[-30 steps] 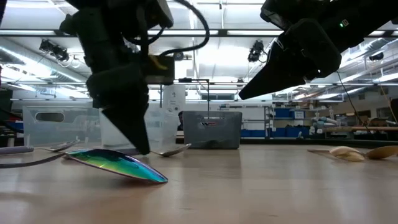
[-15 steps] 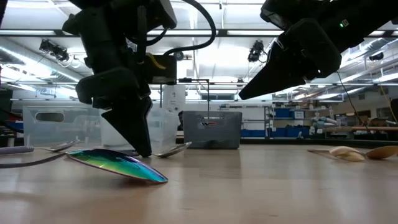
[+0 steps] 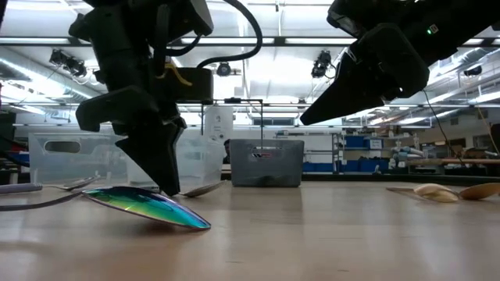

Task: Sort silverware by color (type)
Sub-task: Put the purple spoon into the black transparent bin

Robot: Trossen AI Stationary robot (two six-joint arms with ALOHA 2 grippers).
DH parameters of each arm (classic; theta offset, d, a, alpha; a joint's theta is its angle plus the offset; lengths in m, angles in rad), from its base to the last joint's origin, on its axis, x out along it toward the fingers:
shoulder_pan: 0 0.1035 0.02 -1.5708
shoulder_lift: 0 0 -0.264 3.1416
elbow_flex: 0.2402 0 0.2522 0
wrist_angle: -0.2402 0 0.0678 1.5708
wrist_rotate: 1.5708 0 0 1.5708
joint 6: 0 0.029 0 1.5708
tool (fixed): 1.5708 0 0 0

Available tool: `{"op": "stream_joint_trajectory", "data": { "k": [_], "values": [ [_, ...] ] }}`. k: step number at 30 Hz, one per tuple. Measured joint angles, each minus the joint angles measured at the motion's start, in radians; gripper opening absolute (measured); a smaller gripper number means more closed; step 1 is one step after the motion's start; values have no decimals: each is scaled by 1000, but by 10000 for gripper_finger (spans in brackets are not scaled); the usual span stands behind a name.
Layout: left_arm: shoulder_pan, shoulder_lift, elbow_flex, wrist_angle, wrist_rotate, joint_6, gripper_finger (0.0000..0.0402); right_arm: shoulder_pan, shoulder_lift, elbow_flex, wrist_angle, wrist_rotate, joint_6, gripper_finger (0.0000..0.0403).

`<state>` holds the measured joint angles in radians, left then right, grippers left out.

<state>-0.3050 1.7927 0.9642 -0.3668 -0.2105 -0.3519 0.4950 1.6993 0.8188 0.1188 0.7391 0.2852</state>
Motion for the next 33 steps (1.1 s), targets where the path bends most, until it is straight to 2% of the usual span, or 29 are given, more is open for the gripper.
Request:
{"op": "stream_joint_trajectory", "data": {
  "k": [8, 15, 21, 27, 33],
  "values": [
    [0, -9, 0, 3, -4, 1, 8, -1, 0, 0, 8, -4, -9, 132],
    [1, -10, 0, 12, -8, 43, 10, -54, 0, 0, 131, -174, -130, 132],
    [0, -34, 2, -5, -6, 53, 9, -123, 38, 1, 252, -283, -127, 132],
    [0, -90, 3, -22, -1, 73, 8, -133, 96, 3, 312, -291, -159, 132],
    [8, -93, 3, -14, -3, 91, 8, -148, 162, 4, 372, -303, -243, 136]
  ]
}}
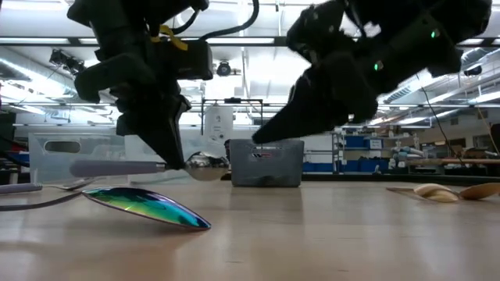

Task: Sort silverware by color (type)
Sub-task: Put the purple spoon into the black transparent bin

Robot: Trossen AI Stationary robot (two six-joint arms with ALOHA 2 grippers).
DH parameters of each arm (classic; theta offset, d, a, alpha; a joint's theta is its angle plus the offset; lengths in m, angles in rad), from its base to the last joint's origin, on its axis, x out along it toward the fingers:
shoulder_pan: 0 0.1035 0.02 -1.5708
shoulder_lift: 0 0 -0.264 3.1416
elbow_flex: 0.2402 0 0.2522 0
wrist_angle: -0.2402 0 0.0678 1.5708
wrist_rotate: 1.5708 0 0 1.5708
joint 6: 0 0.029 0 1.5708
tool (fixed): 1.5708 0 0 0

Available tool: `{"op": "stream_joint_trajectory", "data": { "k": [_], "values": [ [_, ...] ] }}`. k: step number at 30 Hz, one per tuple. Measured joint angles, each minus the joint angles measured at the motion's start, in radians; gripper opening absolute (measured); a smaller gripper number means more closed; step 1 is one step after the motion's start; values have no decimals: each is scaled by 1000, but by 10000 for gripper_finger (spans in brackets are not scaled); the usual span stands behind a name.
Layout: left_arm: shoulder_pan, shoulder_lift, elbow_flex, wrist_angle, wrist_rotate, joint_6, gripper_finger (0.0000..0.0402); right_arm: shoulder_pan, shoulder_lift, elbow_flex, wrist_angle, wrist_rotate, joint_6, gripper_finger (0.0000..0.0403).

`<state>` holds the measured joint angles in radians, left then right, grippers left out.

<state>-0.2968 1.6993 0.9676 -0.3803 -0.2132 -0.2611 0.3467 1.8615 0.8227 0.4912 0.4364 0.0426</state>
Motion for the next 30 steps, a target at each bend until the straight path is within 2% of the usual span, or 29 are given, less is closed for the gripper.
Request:
{"op": "stream_joint_trajectory", "data": {
  "k": [5, 12, 16, 23, 30],
  "values": [
    [1, 0, 0, 23, 0, 12, 9, -32, 65, 5, 78, -39, -27, 159],
    [-15, 0, 0, 60, 1, 84, 4, -87, 61, 8, 107, -128, -21, 217],
    [-17, 0, 0, 81, 1, 118, 4, -105, 60, 8, 119, -204, -49, 228],
    [-16, 0, 1, 125, -17, 190, 3, -110, 60, 8, 138, -230, -79, 194],
    [-16, 0, 1, 139, -33, 265, 3, -111, 60, 8, 133, -261, -80, 122]
  ]
}}
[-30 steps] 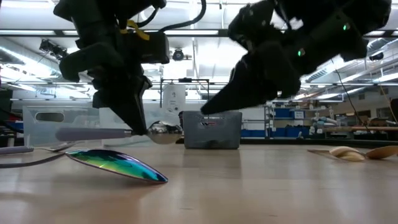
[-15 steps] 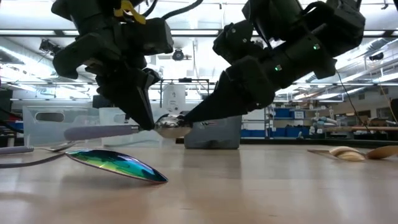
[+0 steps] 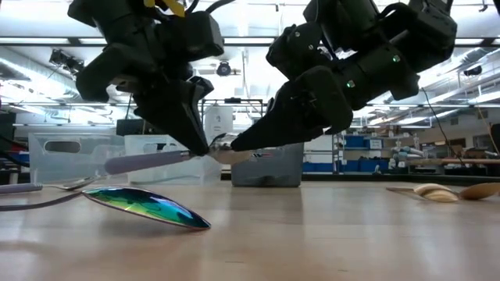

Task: Sort silverware by color (type)
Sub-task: Put the purple spoon into the black transparent bin

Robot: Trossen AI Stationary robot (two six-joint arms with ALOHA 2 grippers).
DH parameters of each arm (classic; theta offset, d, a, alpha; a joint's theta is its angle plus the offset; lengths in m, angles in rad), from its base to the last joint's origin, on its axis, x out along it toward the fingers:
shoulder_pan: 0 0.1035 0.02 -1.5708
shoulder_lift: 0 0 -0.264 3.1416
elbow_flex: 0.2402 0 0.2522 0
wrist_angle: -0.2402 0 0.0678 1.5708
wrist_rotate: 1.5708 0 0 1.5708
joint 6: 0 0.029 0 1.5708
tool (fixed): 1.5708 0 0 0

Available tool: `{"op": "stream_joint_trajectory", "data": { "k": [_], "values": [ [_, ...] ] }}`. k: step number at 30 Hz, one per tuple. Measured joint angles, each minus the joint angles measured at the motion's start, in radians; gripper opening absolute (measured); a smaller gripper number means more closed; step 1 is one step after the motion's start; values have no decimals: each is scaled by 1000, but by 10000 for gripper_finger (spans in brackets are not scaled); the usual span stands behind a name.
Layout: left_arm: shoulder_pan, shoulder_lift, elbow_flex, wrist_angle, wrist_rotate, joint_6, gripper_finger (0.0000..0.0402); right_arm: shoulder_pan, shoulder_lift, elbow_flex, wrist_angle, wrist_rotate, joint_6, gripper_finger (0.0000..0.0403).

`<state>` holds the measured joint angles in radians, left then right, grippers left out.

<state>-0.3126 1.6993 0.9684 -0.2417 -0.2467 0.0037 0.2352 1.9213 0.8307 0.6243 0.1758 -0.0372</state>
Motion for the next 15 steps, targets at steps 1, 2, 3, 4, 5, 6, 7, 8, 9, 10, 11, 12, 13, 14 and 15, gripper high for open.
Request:
{"op": "stream_joint_trajectory", "data": {
  "k": [1, 2, 3, 4, 5, 6, 7, 8, 9, 10, 11, 12, 13, 14, 15],
  "values": [
    [0, 0, 0, 0, -5, 12, 3, 0, 0, 0, 0, -7, 0, 109],
    [0, 0, 0, 0, -6, 28, 3, 0, 0, 0, 0, -16, 0, 97],
    [0, 0, 0, 0, -8, 40, 3, 0, 0, 0, 0, -22, 0, 85],
    [0, 0, 0, 0, -8, 56, 3, 0, 0, 0, 0, -27, 0, 72],
    [0, 0, 0, 0, -8, 66, 3, 0, 0, 0, 0, -36, 0, 61],
    [0, 0, 0, 0, -11, 76, 3, 0, 0, 0, -1, -46, 0, 49],
    [0, 0, 0, 2, -14, 84, 3, 0, 0, 0, -3, -59, 0, 37],
    [1, 0, 0, 4, -15, 93, 3, 0, 0, 0, -5, -74, 0, 25],
    [1, 0, 0, 7, -16, 101, 2, 0, 0, 0, -5, -90, 0, 16],
    [1, -1, 0, 9, -14, 101, 2, 0, 0, 0, -5, -101, 0, 12],
    [0, -1, 0, 11, -14, 101, 2, 0, 0, 0, -5, -113, 0, 11],
    [0, -1, 0, 11, -13, 100, 3, 0, 0, 0, -5, -118, 0, 12],
    [-1, -1, 0, 10, -14, 88, 3, 0, 0, 0, -5, -119, 0, 15],
    [-1, -2, 0, 10, -18, 66, 7, 0, 0, 0, -5, -119, 0, 17],
    [-2, -7, 0, 7, -23, 33, 13, 0, 0, 0, -4, -120, 0, 17]
  ]
}}
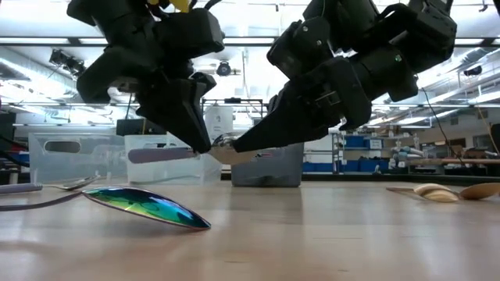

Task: Sort silverware by color (type)
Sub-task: Put the purple spoon into the black transparent bin

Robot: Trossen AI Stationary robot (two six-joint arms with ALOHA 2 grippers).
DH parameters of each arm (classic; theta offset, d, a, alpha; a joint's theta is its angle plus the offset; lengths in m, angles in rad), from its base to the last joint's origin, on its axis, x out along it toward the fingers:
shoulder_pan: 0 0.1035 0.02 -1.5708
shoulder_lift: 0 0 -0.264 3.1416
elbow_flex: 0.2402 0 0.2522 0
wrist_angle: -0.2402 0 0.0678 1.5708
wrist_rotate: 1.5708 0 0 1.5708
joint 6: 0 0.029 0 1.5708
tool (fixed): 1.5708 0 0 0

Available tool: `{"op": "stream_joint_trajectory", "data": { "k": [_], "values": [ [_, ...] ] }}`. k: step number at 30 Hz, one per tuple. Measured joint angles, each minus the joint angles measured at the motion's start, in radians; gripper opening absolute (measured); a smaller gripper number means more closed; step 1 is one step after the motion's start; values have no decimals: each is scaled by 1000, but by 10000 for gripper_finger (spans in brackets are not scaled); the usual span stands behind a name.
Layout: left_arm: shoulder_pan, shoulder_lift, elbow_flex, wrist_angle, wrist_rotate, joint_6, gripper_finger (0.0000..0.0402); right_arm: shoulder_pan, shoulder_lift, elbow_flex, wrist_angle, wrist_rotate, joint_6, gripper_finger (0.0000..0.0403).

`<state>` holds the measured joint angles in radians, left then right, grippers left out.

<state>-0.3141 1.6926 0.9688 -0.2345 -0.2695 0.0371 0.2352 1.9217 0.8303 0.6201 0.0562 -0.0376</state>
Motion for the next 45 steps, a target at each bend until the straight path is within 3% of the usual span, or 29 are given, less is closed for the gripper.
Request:
{"op": "stream_joint_trajectory", "data": {
  "k": [10, 17, 20, 26, 36, 45],
  "values": [
    [-2, -207, 0, -36, -32, -124, 133, 1, -75, 1, -116, 36, 38, 12],
    [-79, -361, 1, 133, -169, -22, 140, 13, -228, 1, -267, 237, 66, 12],
    [-111, -399, 1, 178, -186, 30, 141, 14, -312, 0, -342, 361, 91, 12],
    [-118, -448, 0, 222, -192, 77, 141, -53, -423, 1, -498, 513, 85, 12],
    [-153, -447, 1, 223, -185, 27, 141, -247, -341, -7, -482, 448, 104, 13],
    [-154, -447, 1, 225, -188, 27, 141, -321, -326, -7, -481, 341, 145, 14]
  ]
}}
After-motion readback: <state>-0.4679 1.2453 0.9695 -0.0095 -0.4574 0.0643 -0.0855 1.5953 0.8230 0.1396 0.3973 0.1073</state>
